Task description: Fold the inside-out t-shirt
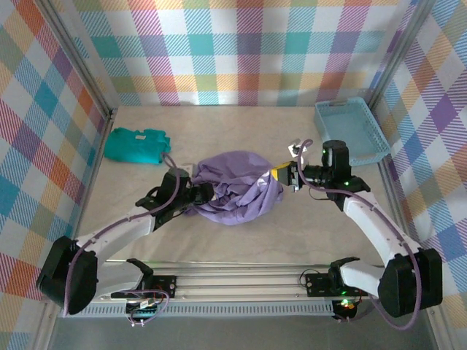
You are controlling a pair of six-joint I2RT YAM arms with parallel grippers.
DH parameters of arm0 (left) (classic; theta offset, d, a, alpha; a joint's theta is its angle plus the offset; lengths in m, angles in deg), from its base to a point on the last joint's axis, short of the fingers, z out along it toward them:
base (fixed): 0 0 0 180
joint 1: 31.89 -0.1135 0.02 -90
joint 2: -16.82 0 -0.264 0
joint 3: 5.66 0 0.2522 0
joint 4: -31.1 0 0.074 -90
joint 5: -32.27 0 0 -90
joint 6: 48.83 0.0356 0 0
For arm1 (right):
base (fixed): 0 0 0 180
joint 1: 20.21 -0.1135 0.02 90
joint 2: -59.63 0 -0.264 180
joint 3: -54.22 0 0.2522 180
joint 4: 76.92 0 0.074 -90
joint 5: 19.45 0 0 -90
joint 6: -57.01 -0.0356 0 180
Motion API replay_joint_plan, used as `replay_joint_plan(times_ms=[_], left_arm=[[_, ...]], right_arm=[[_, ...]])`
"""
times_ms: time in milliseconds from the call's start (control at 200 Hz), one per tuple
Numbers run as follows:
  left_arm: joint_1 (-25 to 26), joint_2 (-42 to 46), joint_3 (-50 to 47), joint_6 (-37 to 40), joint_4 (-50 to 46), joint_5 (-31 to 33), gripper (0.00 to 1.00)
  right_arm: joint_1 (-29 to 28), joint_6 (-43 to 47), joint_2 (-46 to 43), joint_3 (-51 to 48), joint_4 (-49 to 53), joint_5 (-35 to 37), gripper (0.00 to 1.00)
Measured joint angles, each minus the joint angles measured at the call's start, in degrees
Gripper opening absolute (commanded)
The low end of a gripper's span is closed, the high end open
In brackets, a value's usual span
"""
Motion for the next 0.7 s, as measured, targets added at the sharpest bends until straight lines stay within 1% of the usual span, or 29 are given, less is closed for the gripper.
replay_joint_plan(times_ms=[80,130,155,215,235,280,285,300,325,365,415,500,600,700], left_arm=[[1.92,-5.99,5.18,2.89,-0.63,-0.02,0.64],[2.82,-10.03,8.09,4.52,-0.83,-0.04,0.61],[3.13,-11.82,9.33,5.33,-1.01,-0.07,0.58],[3.58,-16.11,11.93,7.19,-1.42,-0.07,0.45],[3.58,-17.29,12.63,7.08,-1.51,0.00,0.39],[3.58,-19.71,14.19,8.33,-2.43,0.02,0.19],[3.58,-19.87,14.32,8.48,-2.54,0.02,0.19],[3.58,-20.63,14.80,8.48,-2.78,0.07,0.14],[3.58,-21.44,15.37,8.90,-3.17,0.26,0.08],[3.58,-22.25,16.31,9.31,-4.11,0.70,0.04],[3.58,-21.90,17.18,9.60,-5.33,1.16,0.00],[3.39,-18.56,18.99,8.63,-6.97,0.98,0.00],[1.88,-9.27,20.65,5.05,-6.78,-1.18,0.00],[-2.93,0.79,23.47,-1.64,-3.58,-5.55,0.00]], right_arm=[[0.00,0.11,-0.74,0.02,-0.20,0.13,0.00],[0.00,0.20,-0.76,0.00,-0.17,0.31,0.00],[0.00,0.20,-0.76,0.02,-0.13,0.46,0.00],[0.00,0.20,-0.79,0.00,-0.11,0.68,0.00],[0.00,0.22,-0.81,0.00,-0.11,0.72,0.00],[0.00,0.22,-0.87,0.02,0.02,1.07,0.00],[0.00,0.24,-0.87,0.02,0.04,1.11,0.00],[0.00,0.24,-0.90,0.02,0.11,1.22,0.00],[0.00,0.24,-1.01,0.02,0.31,1.62,0.00],[0.00,0.24,-1.20,0.17,0.79,2.32,0.00],[0.00,0.22,-1.62,0.96,2.10,3.93,0.00],[0.00,0.20,-2.86,3.93,4.72,7.26,0.00],[0.00,0.66,-6.12,9.18,7.26,11.43,0.00],[0.00,2.60,-9.07,16.17,9.14,14.38,0.00]])
